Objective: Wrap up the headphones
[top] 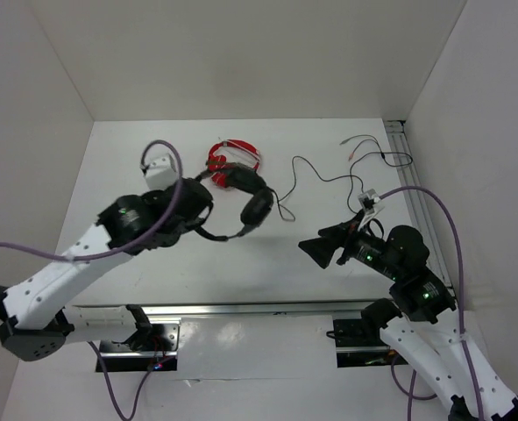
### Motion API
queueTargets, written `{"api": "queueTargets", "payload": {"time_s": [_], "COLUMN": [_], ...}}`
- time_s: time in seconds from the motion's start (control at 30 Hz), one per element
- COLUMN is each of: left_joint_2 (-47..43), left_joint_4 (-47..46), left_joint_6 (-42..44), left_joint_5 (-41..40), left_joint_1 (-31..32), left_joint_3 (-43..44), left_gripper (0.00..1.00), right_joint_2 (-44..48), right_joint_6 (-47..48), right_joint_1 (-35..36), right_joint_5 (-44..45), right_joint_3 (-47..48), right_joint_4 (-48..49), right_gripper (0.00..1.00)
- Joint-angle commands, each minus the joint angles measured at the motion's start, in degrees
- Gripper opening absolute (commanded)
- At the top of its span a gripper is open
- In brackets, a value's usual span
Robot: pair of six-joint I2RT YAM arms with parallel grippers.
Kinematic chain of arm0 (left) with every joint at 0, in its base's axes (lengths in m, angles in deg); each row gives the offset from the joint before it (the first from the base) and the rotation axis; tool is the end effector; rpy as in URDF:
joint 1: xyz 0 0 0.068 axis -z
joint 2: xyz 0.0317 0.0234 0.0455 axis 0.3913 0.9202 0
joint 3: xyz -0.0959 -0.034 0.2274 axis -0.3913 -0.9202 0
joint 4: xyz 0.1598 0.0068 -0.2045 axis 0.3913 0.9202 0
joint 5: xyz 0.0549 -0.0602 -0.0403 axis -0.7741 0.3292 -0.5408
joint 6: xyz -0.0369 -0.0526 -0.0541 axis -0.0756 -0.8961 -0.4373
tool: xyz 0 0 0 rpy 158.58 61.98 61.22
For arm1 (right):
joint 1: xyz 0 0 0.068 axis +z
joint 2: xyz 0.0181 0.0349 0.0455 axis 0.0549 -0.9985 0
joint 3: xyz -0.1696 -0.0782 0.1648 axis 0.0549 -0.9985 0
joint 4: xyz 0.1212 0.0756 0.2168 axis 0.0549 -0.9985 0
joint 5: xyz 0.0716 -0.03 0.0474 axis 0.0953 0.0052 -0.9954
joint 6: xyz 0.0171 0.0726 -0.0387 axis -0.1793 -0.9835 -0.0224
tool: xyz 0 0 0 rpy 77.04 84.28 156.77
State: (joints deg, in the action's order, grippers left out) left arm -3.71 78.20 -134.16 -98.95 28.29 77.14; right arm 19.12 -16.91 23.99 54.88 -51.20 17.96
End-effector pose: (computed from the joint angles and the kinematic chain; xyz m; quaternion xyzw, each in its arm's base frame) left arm 0.1813 -0.1504 0.3396 -0.2493 0.8654 -0.0885 0.4256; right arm 0.1336 0.0989 0.3081 -0.1177 0.7457 0.4214 0.5026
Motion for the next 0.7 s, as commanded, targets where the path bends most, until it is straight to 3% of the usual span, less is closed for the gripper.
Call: {"api": "queueTargets", "payload": {"time_s": [0.0,0.1,0.23,0.37,0.5,0.67], "left_joint_2": [-3.01,-2.06,-0.12,0.42,-1.95,-2.57], "left_joint_4": [9.46,10.86,10.87,10.87,7.19,5.16], "left_joint_6": [11.04,20.19,28.72,32.86,35.58,36.9], "left_joint_5": [-6.22,-4.82,-2.1,2.12,8.35,16.79], "left_joint_1": [-3.15,-6.58,-10.45,-13.18,-14.5,-16.7], "left_joint_3": [13.54,25.23,34.06,35.22,30.48,29.85], "left_gripper": [0.0,0.0,0.0,0.0,0.0,0.0], "right_joint_2": [-1.01,-5.31,-11.29,-19.1,-22.72,-25.1], "right_joint_6": [-3.65,-3.65,-2.61,7.03,16.55,21.57], "right_joint_1": [0.11,0.63,4.14,10.91,20.74,24.19], "right_joint_5": [-5.05,-2.68,-1.44,1.7,9.35,20.86], "right_joint_3": [-5.9,-6.44,-5.31,0.23,2.52,0.78], "right_joint_4": [18.02,24.79,33.23,31.32,29.99,35.85], "right_gripper": [1.0,1.0,1.0,1.0,1.0,1.0]}}
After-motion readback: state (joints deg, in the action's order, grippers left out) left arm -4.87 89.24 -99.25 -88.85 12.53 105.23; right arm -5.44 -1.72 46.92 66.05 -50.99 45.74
